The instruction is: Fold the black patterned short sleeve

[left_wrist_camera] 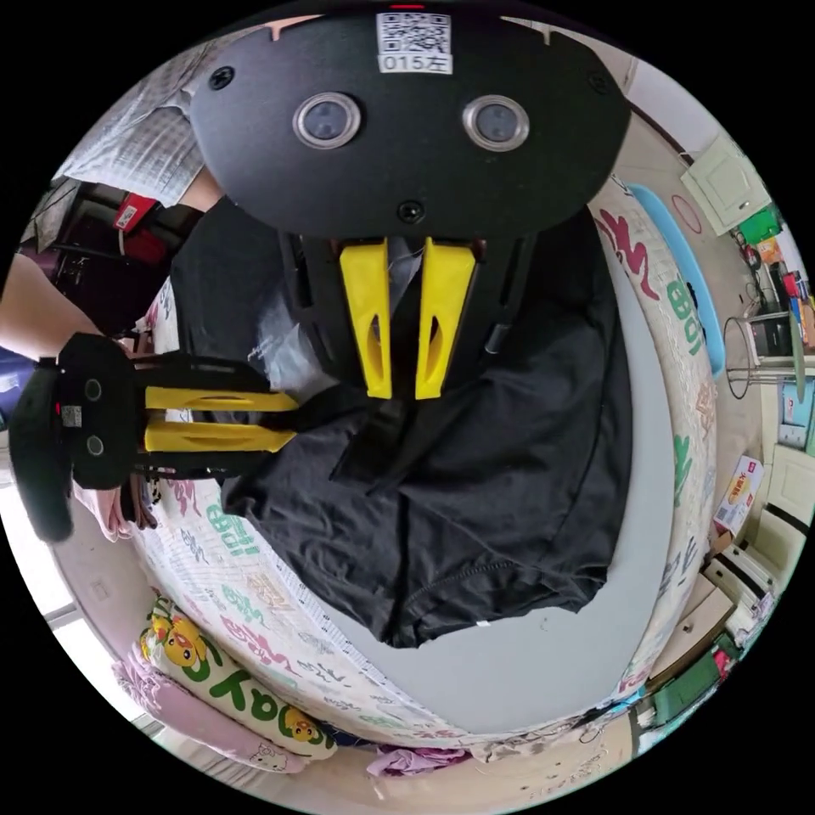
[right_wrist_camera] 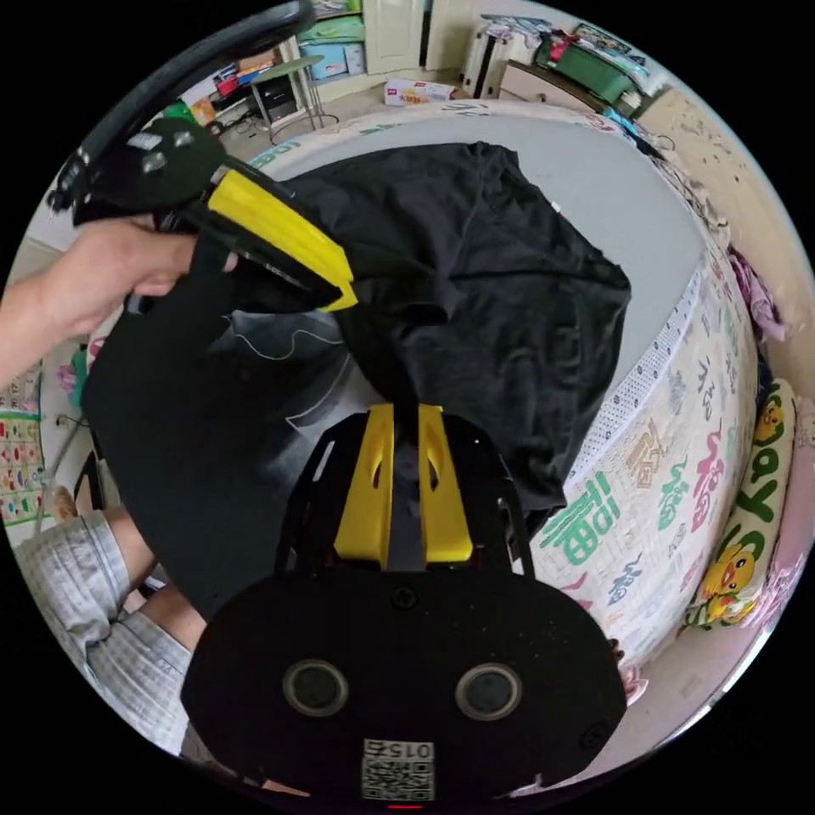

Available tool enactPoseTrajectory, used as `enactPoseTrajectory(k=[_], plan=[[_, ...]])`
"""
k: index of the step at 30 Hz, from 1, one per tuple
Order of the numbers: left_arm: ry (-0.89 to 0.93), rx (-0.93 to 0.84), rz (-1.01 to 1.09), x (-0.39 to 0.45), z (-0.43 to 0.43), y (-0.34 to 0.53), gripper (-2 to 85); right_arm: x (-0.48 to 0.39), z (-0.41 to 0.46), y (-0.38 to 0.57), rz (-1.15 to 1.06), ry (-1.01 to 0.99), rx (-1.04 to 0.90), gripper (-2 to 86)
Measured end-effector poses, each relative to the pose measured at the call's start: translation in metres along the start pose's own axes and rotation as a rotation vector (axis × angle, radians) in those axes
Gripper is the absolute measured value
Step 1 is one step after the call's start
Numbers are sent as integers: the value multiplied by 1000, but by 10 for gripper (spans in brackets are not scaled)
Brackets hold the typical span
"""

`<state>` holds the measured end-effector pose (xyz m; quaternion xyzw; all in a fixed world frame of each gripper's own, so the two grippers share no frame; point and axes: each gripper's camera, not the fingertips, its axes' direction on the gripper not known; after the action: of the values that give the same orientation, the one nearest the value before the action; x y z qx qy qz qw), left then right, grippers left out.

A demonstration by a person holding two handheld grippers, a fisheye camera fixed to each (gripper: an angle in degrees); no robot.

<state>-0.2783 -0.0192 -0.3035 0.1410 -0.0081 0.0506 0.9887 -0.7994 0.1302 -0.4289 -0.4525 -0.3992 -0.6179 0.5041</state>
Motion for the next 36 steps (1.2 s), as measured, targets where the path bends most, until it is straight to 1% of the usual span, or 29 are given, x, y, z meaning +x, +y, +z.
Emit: enactPoseTrajectory(k=[2, 4, 5, 6, 7, 8, 9, 10, 11, 12, 13, 14, 15, 17, 19, 20, 21, 22, 24, 25, 27, 30, 31, 34, 36], plan=[[33, 7, -24, -10, -6, -1, 14, 18, -9, 4, 60, -43, 0, 9], [62, 95, -78, -39, -36, 4, 4, 55, -29, 18, 168, -110, 63, 2], [60, 116, -103, -50, -45, 6, 2, 89, -43, 35, 274, -127, 106, 0], [39, 159, -164, -76, -63, 13, 0, 130, -55, 57, 406, -129, 146, 0], [9, 204, -241, -105, -80, 23, -1, 152, -60, 70, 482, -130, 164, 0], [-9, 225, -283, -120, -87, 29, -1, 196, -65, 101, 650, -131, 192, 2], [-45, 252, -379, -150, -97, 42, -2, 235, -64, 135, 814, -125, 203, 5], [-78, 261, -481, -179, -101, 57, -1, 251, -61, 151, 886, -122, 198, 8], [-93, 254, -528, -192, -101, 63, -1, 280, -46, 182, 1012, -142, 153, 13], [-125, 220, -622, -215, -97, 77, 0, 301, -24, 207, 1108, -225, 71, 23], [-156, 186, -720, -233, -92, 92, 1, 308, -15, 219, 1161, -258, 30, 28], [-165, 176, -763, -239, -92, 98, 2, 313, -7, 237, 1228, -277, 1, 28], [-167, 192, -819, -244, -95, 108, 3, 310, -13, 246, 1239, -260, 36, 31], [-158, 256, -792, -236, -105, 109, 5, 301, -27, 246, 1222, -231, 100, 42], [-207, 253, -667, -210, -112, 85, 7, 288, -41, 229, 1133, -236, 180, 46], [-209, 256, -619, -202, -112, 76, 7, 279, -48, 206, 1033, -249, 221, 42], [-181, 263, -513, -187, -110, 55, 8, 270, -51, 178, 929, -263, 235, 37], [-134, 259, -417, -174, -104, 31, 7, 266, -52, 163, 883, -268, 236, 34], [-89, 244, -312, -159, -92, -5, 6, 249, -46, 99, 705, -298, 237, 18], [-75, 230, -262, -152, -82, -27, 6, 245, -43, 83, 669, -300, 235, 14], [-73, 206, -233, -150, -68, -55, 5, 236, -31, 35, 595, -263, 214, 2], [-78, 152, -243, -156, -49, -83, 2, 229, -11, -3, 562, -236, 150, -3], [-90, 143, -251, -159, -46, -88, 1, 228, -8, -8, 557, -224, 140, -4], [-99, 119, -255, -165, -39, -95, -2, 222, 8, -25, 557, -108, 49, -5], [-106, 140, -244, -166, -40, -97, -4, 222, 14, -30, 557, -62, 59, -7]])
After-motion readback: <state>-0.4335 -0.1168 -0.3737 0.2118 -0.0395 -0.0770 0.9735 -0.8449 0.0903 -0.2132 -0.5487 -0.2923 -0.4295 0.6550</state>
